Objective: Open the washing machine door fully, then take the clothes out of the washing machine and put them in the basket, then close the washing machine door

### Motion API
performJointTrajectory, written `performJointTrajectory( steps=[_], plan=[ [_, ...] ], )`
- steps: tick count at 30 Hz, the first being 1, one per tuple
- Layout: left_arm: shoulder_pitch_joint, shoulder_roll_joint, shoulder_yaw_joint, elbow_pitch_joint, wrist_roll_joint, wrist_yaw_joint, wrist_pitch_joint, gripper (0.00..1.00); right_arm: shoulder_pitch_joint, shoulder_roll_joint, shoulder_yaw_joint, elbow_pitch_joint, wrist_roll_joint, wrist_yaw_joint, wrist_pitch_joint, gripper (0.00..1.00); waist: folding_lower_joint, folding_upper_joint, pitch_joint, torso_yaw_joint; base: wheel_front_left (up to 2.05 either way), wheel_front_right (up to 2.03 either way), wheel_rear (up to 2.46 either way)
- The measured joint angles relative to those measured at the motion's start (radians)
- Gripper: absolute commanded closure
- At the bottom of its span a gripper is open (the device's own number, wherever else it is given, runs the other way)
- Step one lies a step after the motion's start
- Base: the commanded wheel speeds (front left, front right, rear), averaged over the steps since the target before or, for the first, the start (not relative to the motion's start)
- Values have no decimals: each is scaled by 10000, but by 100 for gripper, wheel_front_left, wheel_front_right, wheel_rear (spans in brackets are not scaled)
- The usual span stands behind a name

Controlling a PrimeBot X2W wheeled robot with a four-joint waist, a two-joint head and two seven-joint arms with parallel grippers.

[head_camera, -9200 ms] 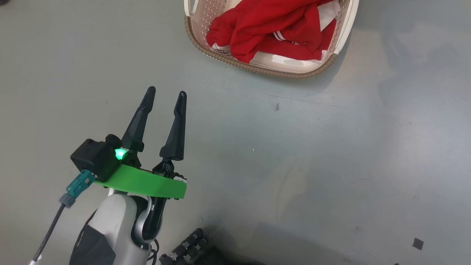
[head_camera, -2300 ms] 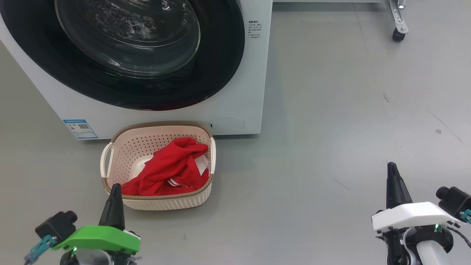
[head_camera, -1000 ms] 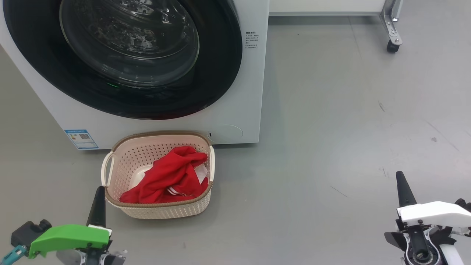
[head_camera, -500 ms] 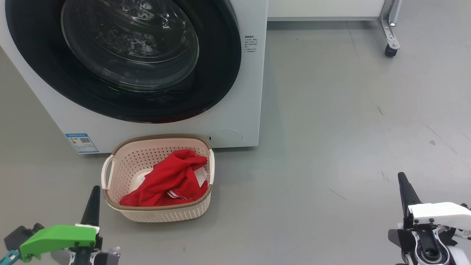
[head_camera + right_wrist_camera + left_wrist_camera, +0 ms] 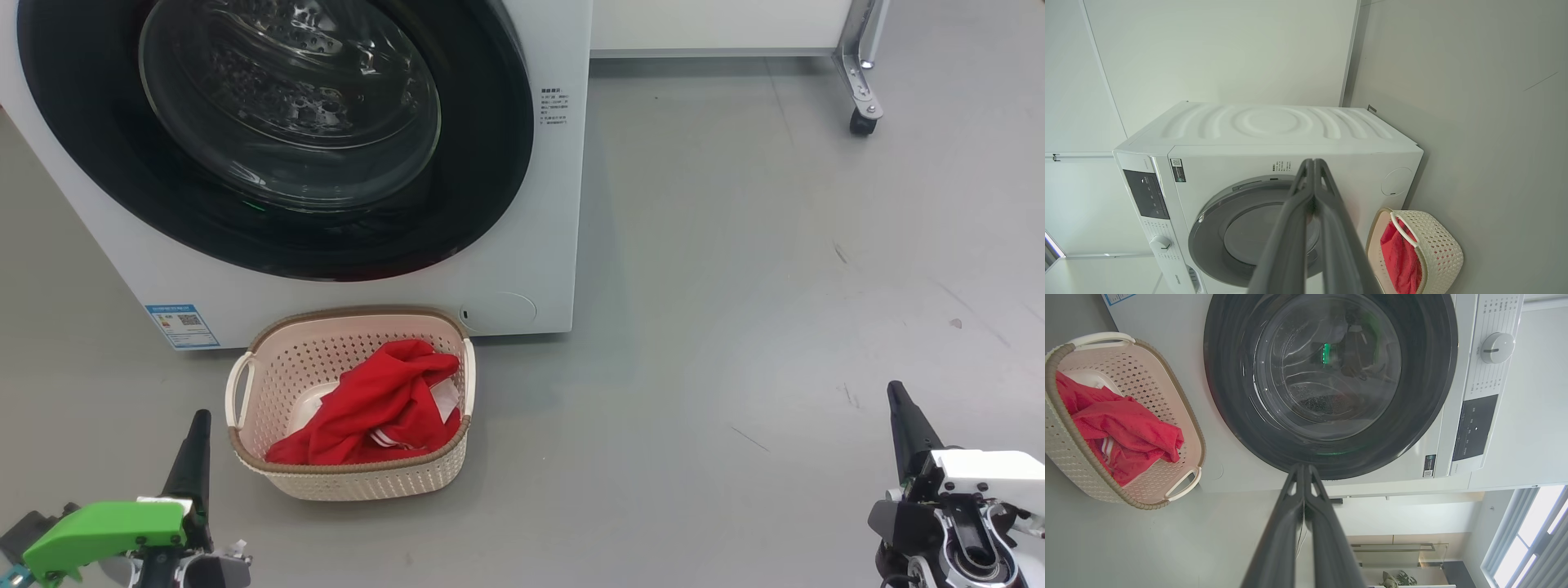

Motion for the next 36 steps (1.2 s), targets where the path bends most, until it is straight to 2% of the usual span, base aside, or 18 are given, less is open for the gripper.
performJointTrajectory(
  steps=[3, 36],
  plan=[
    [0, 17, 33, -15, -263, 0, 2, 100, -1, -2, -44, 27, 242, 17, 23, 100, 0, 0, -10, -3, 0, 0, 0],
    [0, 17, 58, -21, -263, -4, 73, 100, -10, -2, -81, 96, 245, 29, 65, 100, 0, 0, -11, -3, 0, 0, 0]
  ],
)
